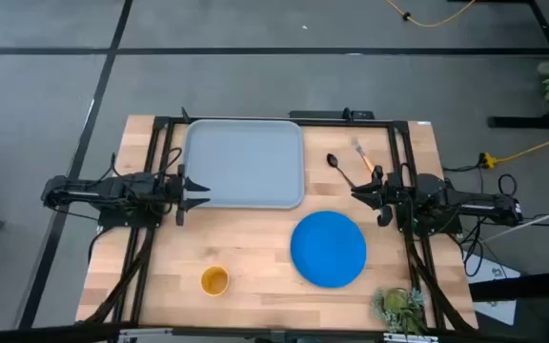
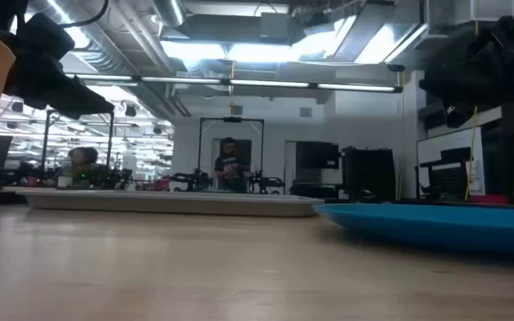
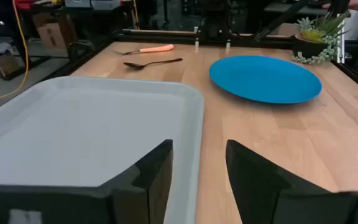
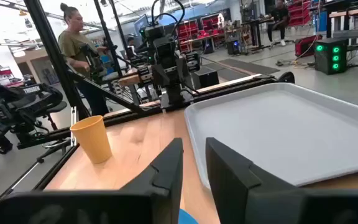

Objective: Pick and place plate/cup/fork/spoon on tray

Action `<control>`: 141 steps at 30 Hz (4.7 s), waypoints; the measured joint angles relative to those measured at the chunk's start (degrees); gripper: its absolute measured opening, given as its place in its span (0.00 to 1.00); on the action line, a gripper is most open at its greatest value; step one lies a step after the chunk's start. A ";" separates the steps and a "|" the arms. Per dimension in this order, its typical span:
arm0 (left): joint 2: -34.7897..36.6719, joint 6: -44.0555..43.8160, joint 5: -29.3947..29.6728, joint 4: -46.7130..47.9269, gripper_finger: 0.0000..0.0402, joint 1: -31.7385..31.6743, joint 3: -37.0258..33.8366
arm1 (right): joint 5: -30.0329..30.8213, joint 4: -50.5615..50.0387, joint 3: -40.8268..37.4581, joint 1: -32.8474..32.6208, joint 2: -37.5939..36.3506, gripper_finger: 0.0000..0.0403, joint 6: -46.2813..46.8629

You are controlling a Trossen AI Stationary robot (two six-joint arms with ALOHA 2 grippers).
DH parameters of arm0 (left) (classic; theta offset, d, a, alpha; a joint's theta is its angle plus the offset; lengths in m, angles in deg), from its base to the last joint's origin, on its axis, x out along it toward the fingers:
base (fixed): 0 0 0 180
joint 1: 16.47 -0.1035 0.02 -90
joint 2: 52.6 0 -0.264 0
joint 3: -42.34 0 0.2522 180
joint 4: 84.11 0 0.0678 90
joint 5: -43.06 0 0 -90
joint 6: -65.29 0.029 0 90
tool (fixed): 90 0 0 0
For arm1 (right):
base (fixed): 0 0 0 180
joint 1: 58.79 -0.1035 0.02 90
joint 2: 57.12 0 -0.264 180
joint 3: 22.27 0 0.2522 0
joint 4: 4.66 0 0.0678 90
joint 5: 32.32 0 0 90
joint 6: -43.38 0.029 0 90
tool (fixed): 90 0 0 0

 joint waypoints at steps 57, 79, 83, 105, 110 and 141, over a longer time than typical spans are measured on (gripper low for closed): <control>-1.52 3.80 -5.07 -43.08 0.36 0.04 0.00 | 1.98 56.25 0.04 0.07 5.69 0.19 -13.30; -47.03 0.79 -16.31 11.92 0.36 9.64 39.49 | 1.05 45.47 0.02 0.04 25.79 0.19 1.60; -53.26 2.01 -16.41 18.09 0.36 14.21 46.46 | 1.05 39.76 0.02 0.04 25.79 0.19 2.26; -77.18 -20.73 -7.94 22.03 0.36 31.12 48.04 | 1.07 29.90 0.02 0.04 25.79 0.19 6.02; -76.83 -23.02 -6.95 21.80 0.36 31.01 48.11 | 1.07 28.28 0.02 0.04 25.79 0.19 7.73; -76.72 -18.64 -8.10 25.85 0.36 32.90 65.43 | 3.04 27.56 0.02 0.00 25.88 0.19 13.52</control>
